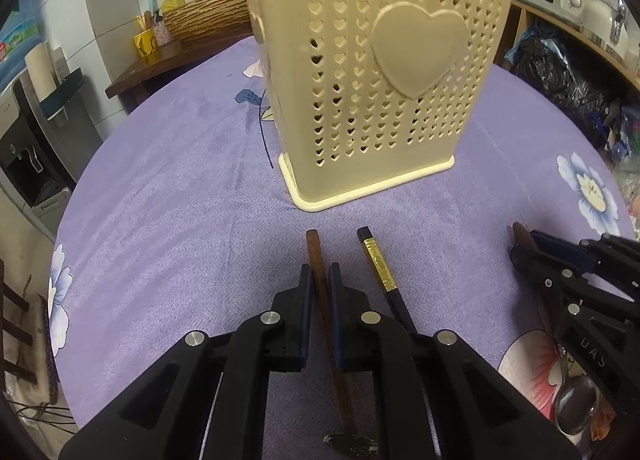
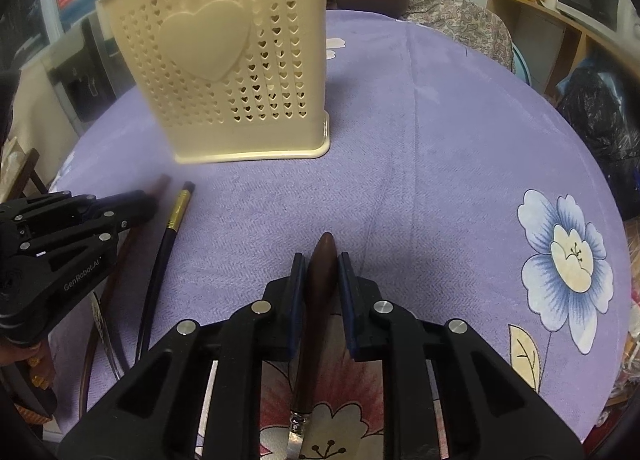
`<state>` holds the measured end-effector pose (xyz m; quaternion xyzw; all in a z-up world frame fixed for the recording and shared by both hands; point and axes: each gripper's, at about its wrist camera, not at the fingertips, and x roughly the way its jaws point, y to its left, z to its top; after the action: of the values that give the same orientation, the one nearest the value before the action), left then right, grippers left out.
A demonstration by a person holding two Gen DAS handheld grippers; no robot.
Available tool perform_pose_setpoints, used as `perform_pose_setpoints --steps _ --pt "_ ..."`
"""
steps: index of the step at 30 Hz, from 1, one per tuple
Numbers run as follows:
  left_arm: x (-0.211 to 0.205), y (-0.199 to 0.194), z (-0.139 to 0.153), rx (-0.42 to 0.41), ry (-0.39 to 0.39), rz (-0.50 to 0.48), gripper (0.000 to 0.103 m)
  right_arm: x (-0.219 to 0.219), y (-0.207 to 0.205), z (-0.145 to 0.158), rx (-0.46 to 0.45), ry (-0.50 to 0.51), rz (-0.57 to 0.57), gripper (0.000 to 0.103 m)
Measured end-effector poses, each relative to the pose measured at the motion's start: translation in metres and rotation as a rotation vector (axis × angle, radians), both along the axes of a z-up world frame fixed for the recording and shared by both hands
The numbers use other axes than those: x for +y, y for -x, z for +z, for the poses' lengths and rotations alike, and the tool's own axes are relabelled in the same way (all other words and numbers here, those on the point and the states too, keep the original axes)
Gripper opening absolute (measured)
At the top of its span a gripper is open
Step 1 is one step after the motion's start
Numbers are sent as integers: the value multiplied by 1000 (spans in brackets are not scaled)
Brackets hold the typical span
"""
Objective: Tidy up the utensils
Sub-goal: 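Lift the chopstick and ladle and carry them above the holder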
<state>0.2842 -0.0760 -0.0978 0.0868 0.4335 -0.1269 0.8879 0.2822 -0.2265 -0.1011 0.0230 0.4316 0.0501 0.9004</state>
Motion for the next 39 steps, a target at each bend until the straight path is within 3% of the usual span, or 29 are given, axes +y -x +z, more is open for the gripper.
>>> perform_pose_setpoints --steps 4,7,12,18,24,39 --pt "13 11 22 -66 48 11 9 -11 6 8 -22 -97 11 17" --pt "31 24 48 -131 111 29 9 -20 23 29 -89 -133 23 17" --pt "67 52 96 -262 199 76 8 -34 49 68 -199 -167 42 16" --pt "89 80 130 -355 260 90 8 -50 76 102 -292 -197 60 16" --pt "90 95 141 -394 287 75 8 -55 89 117 -324 -205 70 16" --pt "99 100 144 -400 313 58 8 -51 88 118 -314 -208 86 16"
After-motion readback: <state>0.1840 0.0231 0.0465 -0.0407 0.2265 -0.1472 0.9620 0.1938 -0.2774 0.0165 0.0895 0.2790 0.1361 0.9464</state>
